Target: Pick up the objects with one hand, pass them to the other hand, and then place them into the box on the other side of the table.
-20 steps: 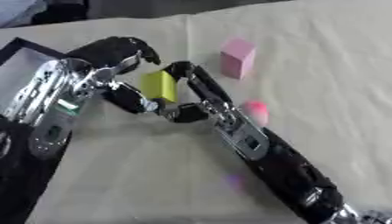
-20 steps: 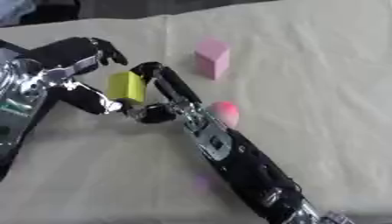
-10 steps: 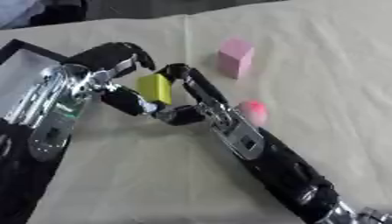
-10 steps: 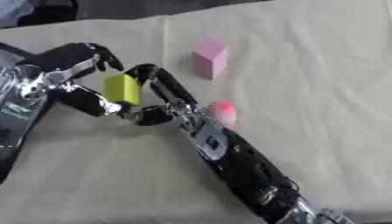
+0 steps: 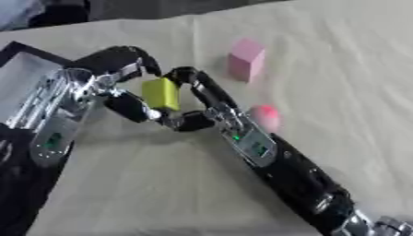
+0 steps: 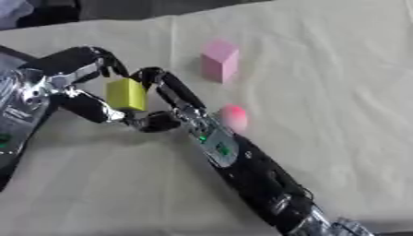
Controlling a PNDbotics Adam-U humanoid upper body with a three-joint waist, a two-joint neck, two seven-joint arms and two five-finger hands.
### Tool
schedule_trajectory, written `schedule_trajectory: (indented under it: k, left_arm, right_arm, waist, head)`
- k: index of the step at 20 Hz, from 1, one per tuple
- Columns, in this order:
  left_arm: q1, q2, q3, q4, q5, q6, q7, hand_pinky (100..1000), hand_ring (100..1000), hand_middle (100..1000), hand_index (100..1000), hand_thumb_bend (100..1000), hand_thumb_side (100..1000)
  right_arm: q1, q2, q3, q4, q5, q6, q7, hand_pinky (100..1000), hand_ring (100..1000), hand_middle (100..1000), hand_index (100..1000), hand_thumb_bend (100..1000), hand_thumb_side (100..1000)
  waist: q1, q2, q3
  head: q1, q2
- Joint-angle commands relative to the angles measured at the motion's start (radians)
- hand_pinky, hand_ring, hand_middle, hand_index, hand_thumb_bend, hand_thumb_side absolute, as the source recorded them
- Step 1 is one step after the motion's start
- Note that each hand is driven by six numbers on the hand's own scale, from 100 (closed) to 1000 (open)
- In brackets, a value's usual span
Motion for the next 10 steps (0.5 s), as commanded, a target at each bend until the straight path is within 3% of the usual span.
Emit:
schedule_trajectory:
  k: [1, 10]
  left_arm:
    - [-0.023, 0.006, 0.001, 0.002, 0.000, -0.011, 0.006, 735, 706, 701, 765, 498, 294]
    - [-0.024, 0.002, -0.002, 0.015, 0.011, -0.019, 0.044, 717, 655, 618, 664, 453, 261]
  right_arm:
    - [-0.004, 0.003, 0.000, -0.004, -0.013, -0.004, 0.008, 792, 502, 460, 616, 100, 100]
    - [-0.001, 0.003, 0.002, 0.001, -0.024, -0.006, 0.021, 791, 500, 459, 616, 100, 100]
  waist:
    - [0.013, -0.035, 0.002]
    - [0.014, -0.036, 0.000]
  head:
    - [-0.003, 0.001]
    - [-0.002, 0.001]
